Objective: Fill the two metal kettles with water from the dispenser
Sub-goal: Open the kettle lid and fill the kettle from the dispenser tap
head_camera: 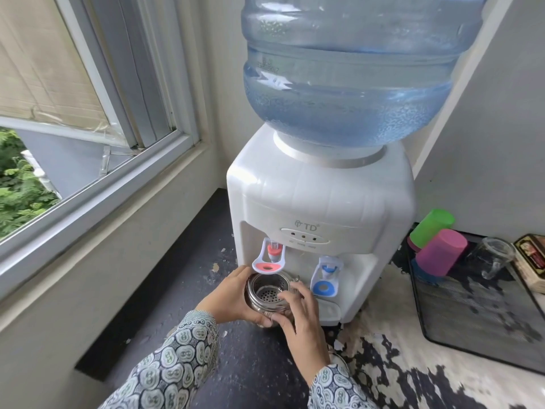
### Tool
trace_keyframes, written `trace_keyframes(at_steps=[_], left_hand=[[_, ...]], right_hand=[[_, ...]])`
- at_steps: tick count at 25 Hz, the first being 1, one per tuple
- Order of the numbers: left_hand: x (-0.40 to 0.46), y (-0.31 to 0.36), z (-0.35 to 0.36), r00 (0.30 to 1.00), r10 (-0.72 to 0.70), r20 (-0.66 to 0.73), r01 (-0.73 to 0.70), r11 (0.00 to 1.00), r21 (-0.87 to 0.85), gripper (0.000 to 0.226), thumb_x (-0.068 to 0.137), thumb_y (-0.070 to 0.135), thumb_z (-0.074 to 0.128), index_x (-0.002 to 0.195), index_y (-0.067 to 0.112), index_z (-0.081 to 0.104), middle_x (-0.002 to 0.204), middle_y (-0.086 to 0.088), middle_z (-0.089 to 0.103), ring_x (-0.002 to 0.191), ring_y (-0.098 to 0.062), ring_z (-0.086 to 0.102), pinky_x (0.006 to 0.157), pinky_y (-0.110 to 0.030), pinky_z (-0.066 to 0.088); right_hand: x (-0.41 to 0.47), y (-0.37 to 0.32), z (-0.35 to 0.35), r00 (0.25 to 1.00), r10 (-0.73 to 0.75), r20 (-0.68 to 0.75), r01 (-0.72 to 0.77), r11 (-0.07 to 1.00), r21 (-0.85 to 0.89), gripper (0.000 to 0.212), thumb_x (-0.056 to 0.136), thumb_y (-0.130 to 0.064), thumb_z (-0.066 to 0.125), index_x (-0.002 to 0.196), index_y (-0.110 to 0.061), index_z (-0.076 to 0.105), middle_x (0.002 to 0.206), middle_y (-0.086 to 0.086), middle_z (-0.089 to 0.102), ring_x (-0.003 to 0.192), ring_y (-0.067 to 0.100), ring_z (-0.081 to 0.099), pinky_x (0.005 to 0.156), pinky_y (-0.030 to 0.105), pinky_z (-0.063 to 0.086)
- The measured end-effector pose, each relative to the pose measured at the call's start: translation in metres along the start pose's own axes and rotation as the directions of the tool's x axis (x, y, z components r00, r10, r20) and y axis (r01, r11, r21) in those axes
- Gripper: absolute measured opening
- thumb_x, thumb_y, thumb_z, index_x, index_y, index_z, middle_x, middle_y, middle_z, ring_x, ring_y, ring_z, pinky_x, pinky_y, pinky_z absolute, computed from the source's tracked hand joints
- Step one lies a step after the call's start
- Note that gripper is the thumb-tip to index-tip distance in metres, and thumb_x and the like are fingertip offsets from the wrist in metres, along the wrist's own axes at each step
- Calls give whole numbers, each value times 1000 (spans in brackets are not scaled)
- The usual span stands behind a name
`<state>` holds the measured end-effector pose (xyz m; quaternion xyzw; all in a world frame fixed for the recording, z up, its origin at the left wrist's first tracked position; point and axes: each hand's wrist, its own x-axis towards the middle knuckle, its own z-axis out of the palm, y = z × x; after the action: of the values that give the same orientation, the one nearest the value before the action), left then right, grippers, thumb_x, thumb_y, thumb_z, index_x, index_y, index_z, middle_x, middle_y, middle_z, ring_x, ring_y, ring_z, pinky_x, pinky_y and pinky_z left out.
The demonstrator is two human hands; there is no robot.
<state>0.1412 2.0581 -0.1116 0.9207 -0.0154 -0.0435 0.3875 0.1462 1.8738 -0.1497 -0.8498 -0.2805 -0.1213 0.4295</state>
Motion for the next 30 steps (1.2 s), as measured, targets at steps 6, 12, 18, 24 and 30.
trace_keyframes(at_steps=[6, 12, 18, 24, 30], left_hand=[[2, 3, -5, 999, -29, 23, 29, 1000, -10, 109, 37, 58, 86, 132, 30, 39, 129, 12, 53, 119, -4, 47, 108, -27, 36], [-9, 3, -1, 996, -84, -32, 78, 984, -158, 106, 39, 49, 89, 130, 32, 38, 124, 15, 58, 114, 1, 52, 101, -21, 38], [-32, 4, 21, 950, -198, -243, 81, 903, -422, 97, 52, 36, 87, 135, 32, 37, 126, 22, 50, 114, 19, 43, 100, -15, 36], [-37, 15, 27, 929, -206, -306, 64, 907, -415, 76, 73, 35, 75, 136, 34, 32, 132, 22, 43, 117, 21, 38, 97, -3, 32], [-26, 31, 42, 922, -207, -326, 112, 951, -289, 108, 53, 66, 66, 141, 30, 16, 134, 14, 26, 124, 0, 20, 111, -29, 18]], right_hand=[[-15, 15, -1, 979, -171, 113, 181, 979, -89, 70, 72, -44, 64, 129, -23, 30, 145, 3, 22, 139, 22, 19, 108, 22, 34], [-9, 12, 4, 980, -160, 118, 175, 975, -136, 69, 61, -39, 70, 117, -16, 36, 145, 9, 22, 137, 30, 22, 93, 43, 51], [-10, 8, 8, 987, -147, 67, 151, 987, -54, 85, 65, -32, 73, 134, -21, 26, 156, -12, 3, 138, 25, 27, 94, 41, 51], [-5, -2, 11, 994, -90, 59, 90, 996, 2, 84, 72, -35, 63, 142, -28, 15, 155, -21, -1, 142, 19, 21, 102, 38, 45], [-7, -3, 11, 995, -62, 79, 57, 996, 62, 87, 76, -20, 69, 140, -39, 13, 153, -27, -1, 143, 15, 19, 109, 18, 27]])
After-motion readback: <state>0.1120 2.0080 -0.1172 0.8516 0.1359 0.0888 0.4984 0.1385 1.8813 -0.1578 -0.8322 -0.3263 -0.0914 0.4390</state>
